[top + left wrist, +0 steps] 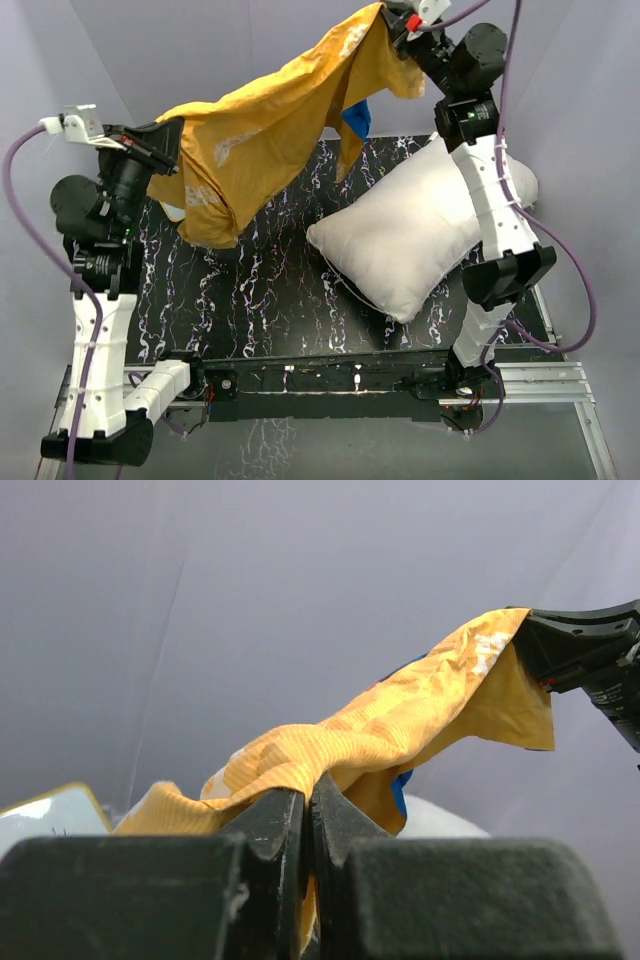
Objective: Put the pillow into the pillowcase
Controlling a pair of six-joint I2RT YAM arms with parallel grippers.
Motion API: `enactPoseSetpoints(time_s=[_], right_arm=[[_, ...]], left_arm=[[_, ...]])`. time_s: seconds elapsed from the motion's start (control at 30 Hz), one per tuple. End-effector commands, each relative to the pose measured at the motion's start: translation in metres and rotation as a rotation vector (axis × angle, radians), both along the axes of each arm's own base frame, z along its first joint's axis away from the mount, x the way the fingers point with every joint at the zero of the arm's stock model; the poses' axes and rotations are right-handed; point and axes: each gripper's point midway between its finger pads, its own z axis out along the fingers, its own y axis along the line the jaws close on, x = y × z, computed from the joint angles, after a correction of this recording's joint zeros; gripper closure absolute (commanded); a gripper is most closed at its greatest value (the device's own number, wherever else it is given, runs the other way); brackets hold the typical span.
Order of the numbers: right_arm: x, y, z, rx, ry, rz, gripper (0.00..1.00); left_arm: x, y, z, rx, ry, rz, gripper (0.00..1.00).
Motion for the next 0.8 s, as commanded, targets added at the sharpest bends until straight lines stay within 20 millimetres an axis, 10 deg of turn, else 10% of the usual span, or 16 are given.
enactPoseSetpoints(time_s=[0.0,0.27,0.47,0.53,0.67,0.77], right_arm=[[-0.049,-0.016,0.072,0.071,-0.182,0.013,0.92],[0.011,-0.012,0.023,0.078,-0.099,-0.040,0.92],[0.120,-0.004,-0.087,0.036,0.058,-0.191,0.92],[0.157,-0.001,-0.136,-0.029,0.080,-0.301,0.74],[0.190,-0.007,-0.202,-0.113,0.148,-0.535,0.18],[0.170,-0.005,-0.201,-0.081,0.236,-0.467,0.08]], left_arm=[[-0.024,-0.003,0.039,-0.011,-0.120,-0.026,1.00],[0.022,0.013,0.003,-0.097,0.017,0.068,1.00],[0.112,0.050,-0.132,-0.228,0.399,0.325,1.00],[0.137,0.075,-0.175,-0.258,0.547,0.502,1.00],[0.173,0.101,-0.243,-0.240,0.866,0.754,0.57],[0.177,0.107,-0.231,-0.161,0.936,0.794,0.23]])
